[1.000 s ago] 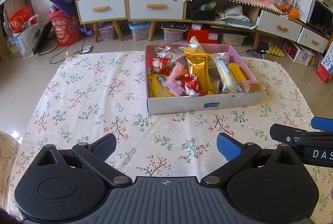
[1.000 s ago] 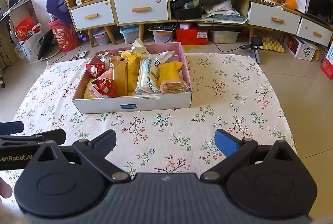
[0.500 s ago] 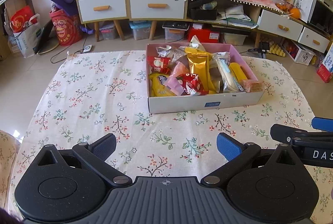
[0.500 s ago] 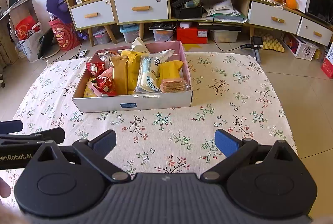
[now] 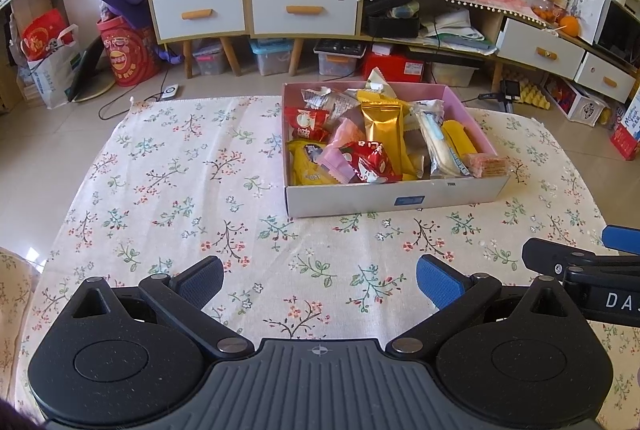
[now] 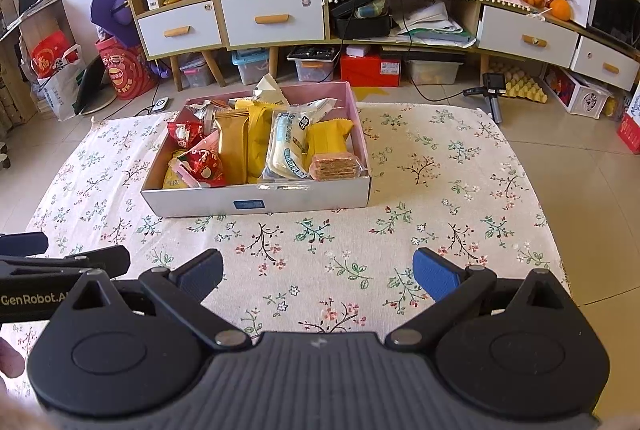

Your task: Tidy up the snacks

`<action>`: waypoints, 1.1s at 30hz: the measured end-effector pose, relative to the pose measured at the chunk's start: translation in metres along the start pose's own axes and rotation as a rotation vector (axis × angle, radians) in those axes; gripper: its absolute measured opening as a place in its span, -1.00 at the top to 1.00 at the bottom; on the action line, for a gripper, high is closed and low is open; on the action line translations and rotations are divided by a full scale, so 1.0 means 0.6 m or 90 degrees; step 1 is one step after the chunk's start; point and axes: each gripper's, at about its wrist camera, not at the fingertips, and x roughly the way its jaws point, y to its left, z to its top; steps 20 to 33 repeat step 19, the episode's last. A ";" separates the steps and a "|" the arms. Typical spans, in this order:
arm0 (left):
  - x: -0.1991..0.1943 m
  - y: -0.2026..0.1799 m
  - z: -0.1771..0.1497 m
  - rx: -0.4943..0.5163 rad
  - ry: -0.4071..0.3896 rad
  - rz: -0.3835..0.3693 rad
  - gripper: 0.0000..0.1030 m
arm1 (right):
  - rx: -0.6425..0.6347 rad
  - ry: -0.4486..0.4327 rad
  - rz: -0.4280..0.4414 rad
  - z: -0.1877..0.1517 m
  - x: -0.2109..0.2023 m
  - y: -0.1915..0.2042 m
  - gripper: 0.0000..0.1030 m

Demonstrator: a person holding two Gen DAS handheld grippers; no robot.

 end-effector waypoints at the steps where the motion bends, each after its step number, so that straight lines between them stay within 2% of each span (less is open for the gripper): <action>1: 0.000 0.000 0.000 0.001 0.000 0.000 -1.00 | 0.000 0.000 -0.001 0.000 0.001 0.000 -0.97; 33: -0.004 0.005 -0.001 0.010 0.002 0.005 -1.00 | -0.010 0.004 -0.003 0.001 0.004 0.012 -0.97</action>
